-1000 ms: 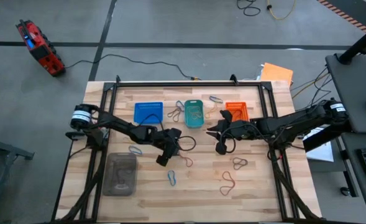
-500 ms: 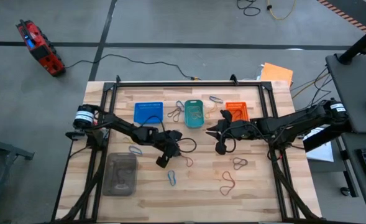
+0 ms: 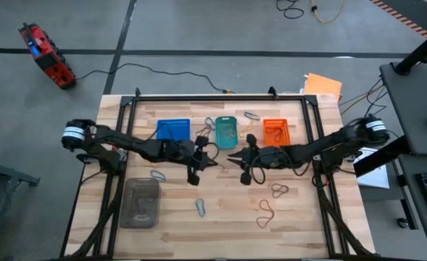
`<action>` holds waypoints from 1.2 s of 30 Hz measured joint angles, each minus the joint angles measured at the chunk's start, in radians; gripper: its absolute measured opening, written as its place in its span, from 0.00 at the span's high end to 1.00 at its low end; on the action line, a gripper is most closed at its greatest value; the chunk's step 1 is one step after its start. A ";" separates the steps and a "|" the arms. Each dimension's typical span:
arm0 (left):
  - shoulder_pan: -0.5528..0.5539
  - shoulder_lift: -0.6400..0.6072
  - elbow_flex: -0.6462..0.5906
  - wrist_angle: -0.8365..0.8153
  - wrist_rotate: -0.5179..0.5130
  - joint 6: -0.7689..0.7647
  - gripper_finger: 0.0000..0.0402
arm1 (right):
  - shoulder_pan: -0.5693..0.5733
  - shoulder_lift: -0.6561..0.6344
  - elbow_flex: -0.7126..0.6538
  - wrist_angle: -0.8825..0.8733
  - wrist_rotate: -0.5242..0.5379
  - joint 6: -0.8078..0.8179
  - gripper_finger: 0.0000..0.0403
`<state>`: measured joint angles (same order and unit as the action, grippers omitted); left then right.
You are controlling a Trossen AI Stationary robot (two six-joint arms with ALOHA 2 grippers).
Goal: Sort rubber bands into baskets
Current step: Put the left red rubber band into the orange bin
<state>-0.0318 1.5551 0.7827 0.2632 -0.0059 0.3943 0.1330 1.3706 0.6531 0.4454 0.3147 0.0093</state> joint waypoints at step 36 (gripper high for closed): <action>-0.011 -0.135 -0.004 -0.079 -0.106 -0.195 1.00 | -0.009 0.144 0.292 -0.305 0.000 -0.043 0.53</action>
<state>-0.0428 1.4200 0.7784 0.1844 -0.1120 0.1998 0.1238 1.5143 0.9451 0.1403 0.3149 -0.0334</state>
